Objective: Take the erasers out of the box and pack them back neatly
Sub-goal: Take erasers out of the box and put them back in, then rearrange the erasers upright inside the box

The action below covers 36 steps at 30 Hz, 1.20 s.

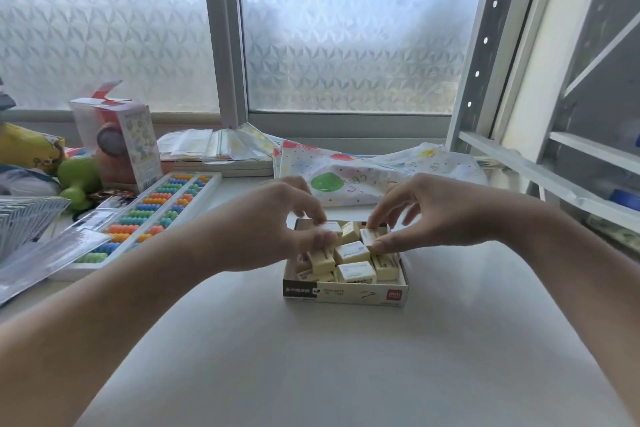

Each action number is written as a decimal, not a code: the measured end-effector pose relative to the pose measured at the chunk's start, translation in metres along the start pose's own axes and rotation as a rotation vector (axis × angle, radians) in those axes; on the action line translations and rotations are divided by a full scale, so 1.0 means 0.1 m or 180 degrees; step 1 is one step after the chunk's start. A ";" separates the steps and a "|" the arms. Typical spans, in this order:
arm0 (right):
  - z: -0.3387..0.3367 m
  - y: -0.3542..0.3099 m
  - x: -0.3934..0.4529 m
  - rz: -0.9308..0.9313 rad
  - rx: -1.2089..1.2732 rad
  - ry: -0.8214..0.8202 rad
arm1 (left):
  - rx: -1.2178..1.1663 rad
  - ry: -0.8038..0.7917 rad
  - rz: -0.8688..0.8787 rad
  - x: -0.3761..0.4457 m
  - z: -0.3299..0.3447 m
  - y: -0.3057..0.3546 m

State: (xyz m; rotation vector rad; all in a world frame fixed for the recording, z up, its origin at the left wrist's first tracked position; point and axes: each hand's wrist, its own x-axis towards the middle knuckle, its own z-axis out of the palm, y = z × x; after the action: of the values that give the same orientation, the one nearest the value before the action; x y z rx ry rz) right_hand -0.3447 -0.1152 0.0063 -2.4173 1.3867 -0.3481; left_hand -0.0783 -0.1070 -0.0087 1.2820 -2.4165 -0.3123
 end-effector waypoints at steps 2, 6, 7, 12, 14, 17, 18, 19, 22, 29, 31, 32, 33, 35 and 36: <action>0.01 -0.02 0.00 -0.0022 0.0037 -0.0012 | -0.0012 0.0082 0.0036 -0.01 -0.01 0.00; -0.01 -0.04 -0.01 -0.0004 0.0063 -0.0033 | -0.0398 0.0111 0.0011 0.02 0.10 0.07; -0.01 -0.04 -0.01 0.0017 0.0080 -0.0037 | -0.0425 0.0072 0.0001 0.03 0.12 0.09; -0.05 -0.02 -0.03 0.0151 0.0113 -0.0080 | -0.0051 0.0018 -0.0063 0.04 0.08 0.06; -0.06 0.00 -0.03 0.0124 0.0127 -0.0071 | 0.0086 0.0075 -0.0109 0.03 0.05 0.05; -0.05 0.02 -0.02 0.0106 0.0140 -0.0056 | 0.0174 0.0135 -0.0136 0.03 0.06 0.05; -0.04 0.03 -0.02 0.0109 0.0136 -0.0049 | 0.0159 0.0144 -0.0139 0.03 0.06 0.06; -0.04 0.03 -0.01 0.0105 0.0123 -0.0041 | 0.0125 0.0151 -0.0141 0.02 0.07 0.07; -0.02 0.02 0.00 0.0059 0.0114 -0.0004 | -0.0012 0.0209 -0.0070 0.02 0.09 0.08; -0.01 -0.02 -0.01 -0.0034 0.0083 0.0052 | -0.0492 0.0112 0.0037 0.04 0.15 0.12; -0.01 -0.03 -0.01 -0.0043 0.0063 0.0087 | -0.0641 0.0106 0.0057 0.03 0.15 0.13; -0.01 -0.04 -0.01 -0.0047 0.0048 0.0102 | -0.0678 0.0091 0.0070 0.03 0.14 0.14; -0.02 -0.04 -0.02 -0.0052 0.0028 0.0113 | -0.0694 0.0054 0.0084 0.03 0.13 0.14; -0.03 -0.05 -0.02 -0.0074 -0.0019 0.0141 | -0.0744 -0.0068 0.0118 0.01 0.10 0.16; -0.04 -0.05 -0.03 -0.0088 -0.0036 0.0160 | -0.0777 -0.0130 0.0149 0.00 0.09 0.16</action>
State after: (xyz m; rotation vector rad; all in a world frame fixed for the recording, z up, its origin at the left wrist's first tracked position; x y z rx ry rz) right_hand -0.3440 -0.1110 0.0119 -2.4548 1.3809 -0.4116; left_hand -0.0940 -0.0975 -0.0107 1.1194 -2.3508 -0.6048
